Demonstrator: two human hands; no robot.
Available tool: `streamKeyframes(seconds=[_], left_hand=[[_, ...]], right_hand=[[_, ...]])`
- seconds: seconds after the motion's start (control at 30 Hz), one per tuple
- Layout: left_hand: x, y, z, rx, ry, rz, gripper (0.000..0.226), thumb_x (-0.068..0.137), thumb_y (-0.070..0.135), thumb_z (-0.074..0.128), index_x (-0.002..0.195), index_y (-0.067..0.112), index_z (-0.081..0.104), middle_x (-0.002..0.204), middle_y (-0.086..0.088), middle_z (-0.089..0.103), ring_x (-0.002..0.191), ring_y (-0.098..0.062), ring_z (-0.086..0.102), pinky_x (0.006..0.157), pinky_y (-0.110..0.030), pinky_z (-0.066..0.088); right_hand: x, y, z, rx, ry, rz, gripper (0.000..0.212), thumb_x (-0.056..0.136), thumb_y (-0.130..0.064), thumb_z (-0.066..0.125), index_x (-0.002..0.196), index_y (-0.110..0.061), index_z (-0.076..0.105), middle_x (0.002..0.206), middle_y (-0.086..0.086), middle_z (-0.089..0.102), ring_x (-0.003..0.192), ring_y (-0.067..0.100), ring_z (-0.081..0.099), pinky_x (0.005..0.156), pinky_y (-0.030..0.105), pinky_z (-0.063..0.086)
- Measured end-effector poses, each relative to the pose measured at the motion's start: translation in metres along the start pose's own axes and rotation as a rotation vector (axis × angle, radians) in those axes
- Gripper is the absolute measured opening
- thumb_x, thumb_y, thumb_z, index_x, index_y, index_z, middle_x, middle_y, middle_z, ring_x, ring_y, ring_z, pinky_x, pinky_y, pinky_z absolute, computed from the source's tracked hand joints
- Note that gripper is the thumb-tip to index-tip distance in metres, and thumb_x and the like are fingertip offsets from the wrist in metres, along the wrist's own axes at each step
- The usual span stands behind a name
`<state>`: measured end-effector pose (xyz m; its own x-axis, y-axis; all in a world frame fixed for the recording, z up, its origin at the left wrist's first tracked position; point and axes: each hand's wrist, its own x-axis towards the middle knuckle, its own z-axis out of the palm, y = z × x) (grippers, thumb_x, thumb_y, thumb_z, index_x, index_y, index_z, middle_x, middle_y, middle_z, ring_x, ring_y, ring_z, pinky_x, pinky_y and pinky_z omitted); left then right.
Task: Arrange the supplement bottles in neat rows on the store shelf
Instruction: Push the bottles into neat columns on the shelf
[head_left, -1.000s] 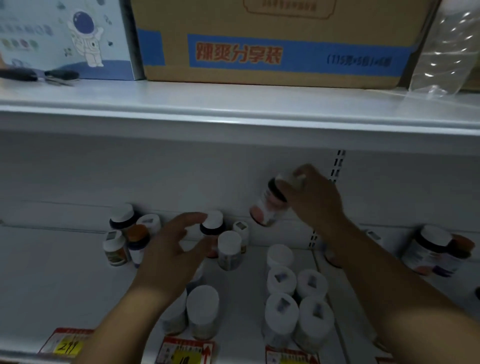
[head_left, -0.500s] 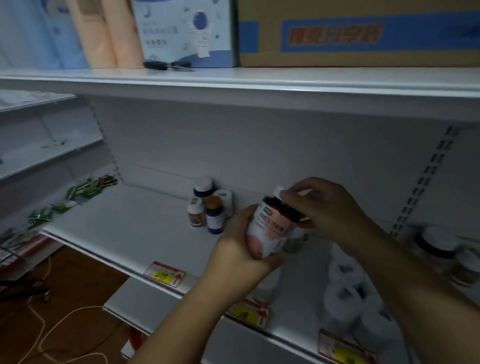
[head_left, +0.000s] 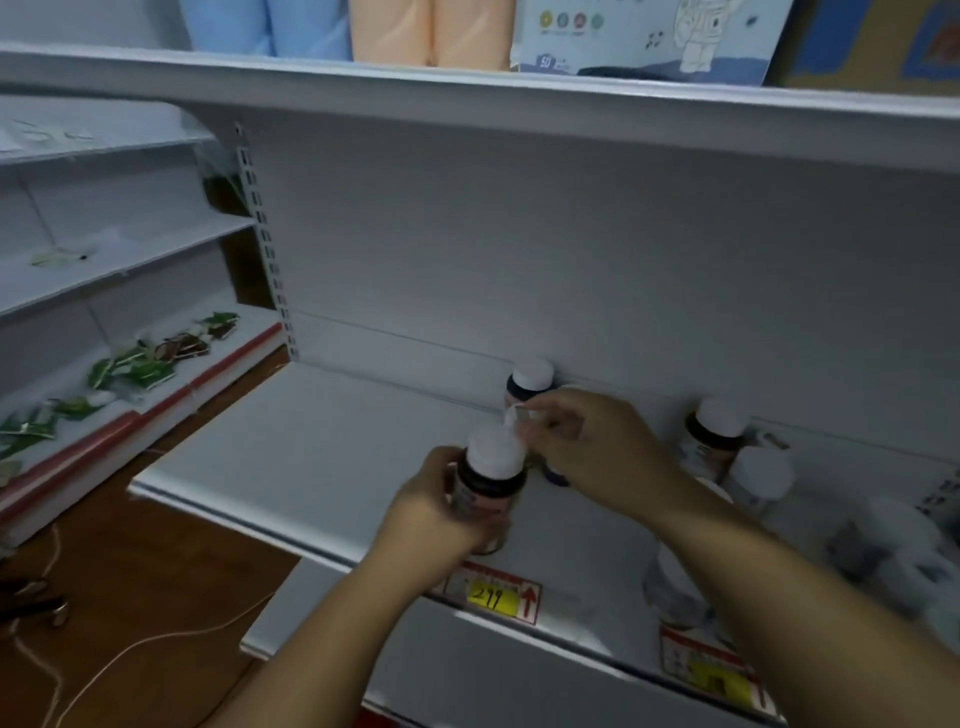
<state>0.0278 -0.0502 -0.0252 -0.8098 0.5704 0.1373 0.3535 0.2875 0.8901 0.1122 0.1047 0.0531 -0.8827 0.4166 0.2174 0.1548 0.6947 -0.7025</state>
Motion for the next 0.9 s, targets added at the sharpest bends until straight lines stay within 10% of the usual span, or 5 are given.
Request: streamKeyframes(seconds=[0.13, 0.57, 0.63, 0.73, 0.9], left_hand=[[0.011, -0.027, 0.004, -0.089, -0.059, -0.077, 0.054, 0.049, 0.040, 0.078, 0.092, 0.049, 0.046, 0.090, 0.020, 0.062, 0.075, 0.012, 0.058, 0.059, -0.014, 0.048], [0.010, -0.022, 0.008, -0.147, -0.184, -0.154, 0.084, 0.051, 0.030, 0.084, 0.114, 0.054, 0.034, 0.118, 0.019, 0.055, 0.104, -0.007, 0.056, 0.085, -0.026, 0.047], [0.008, -0.007, -0.004, -0.157, -0.060, -0.126, 0.098, 0.050, 0.025, 0.087, 0.131, 0.040, 0.034, 0.128, 0.017, 0.045, 0.114, -0.007, 0.047, 0.095, -0.026, 0.040], [-0.001, 0.028, -0.025, -0.096, 0.151, 0.245, 0.056, 0.058, 0.046, 0.075, 0.109, 0.045, 0.051, 0.112, 0.028, 0.055, 0.103, 0.007, 0.053, 0.084, -0.014, 0.043], [-0.009, 0.082, 0.012, -0.139, -0.117, 0.292, 0.050, 0.064, 0.042, 0.074, 0.107, 0.051, 0.049, 0.112, 0.031, 0.052, 0.106, 0.006, 0.051, 0.089, -0.009, 0.040]], right_hand=[[0.029, 0.017, -0.021, -0.096, 0.204, 0.100, 0.008, 0.085, -0.023, 0.060, 0.082, -0.018, 0.065, 0.085, 0.000, 0.068, 0.079, 0.015, 0.061, 0.067, 0.021, 0.043], [0.057, 0.058, 0.013, -0.422, 0.008, 0.200, 0.014, 0.082, -0.020, 0.058, 0.087, -0.007, 0.058, 0.087, 0.011, 0.062, 0.081, 0.026, 0.058, 0.060, 0.029, 0.037], [0.055, 0.059, 0.006, -0.397, 0.038, 0.208, 0.019, 0.079, -0.022, 0.061, 0.095, -0.011, 0.061, 0.095, 0.010, 0.066, 0.087, 0.027, 0.060, 0.068, 0.030, 0.042], [0.043, 0.054, -0.021, -0.248, 0.159, 0.211, 0.013, 0.074, -0.028, 0.068, 0.085, -0.023, 0.063, 0.088, 0.001, 0.068, 0.082, 0.019, 0.061, 0.068, 0.027, 0.045], [0.003, 0.029, -0.067, 0.244, 0.335, 0.272, 0.026, 0.058, -0.049, 0.075, 0.068, -0.028, 0.064, 0.075, 0.000, 0.069, 0.069, 0.013, 0.065, 0.058, 0.024, 0.052]])
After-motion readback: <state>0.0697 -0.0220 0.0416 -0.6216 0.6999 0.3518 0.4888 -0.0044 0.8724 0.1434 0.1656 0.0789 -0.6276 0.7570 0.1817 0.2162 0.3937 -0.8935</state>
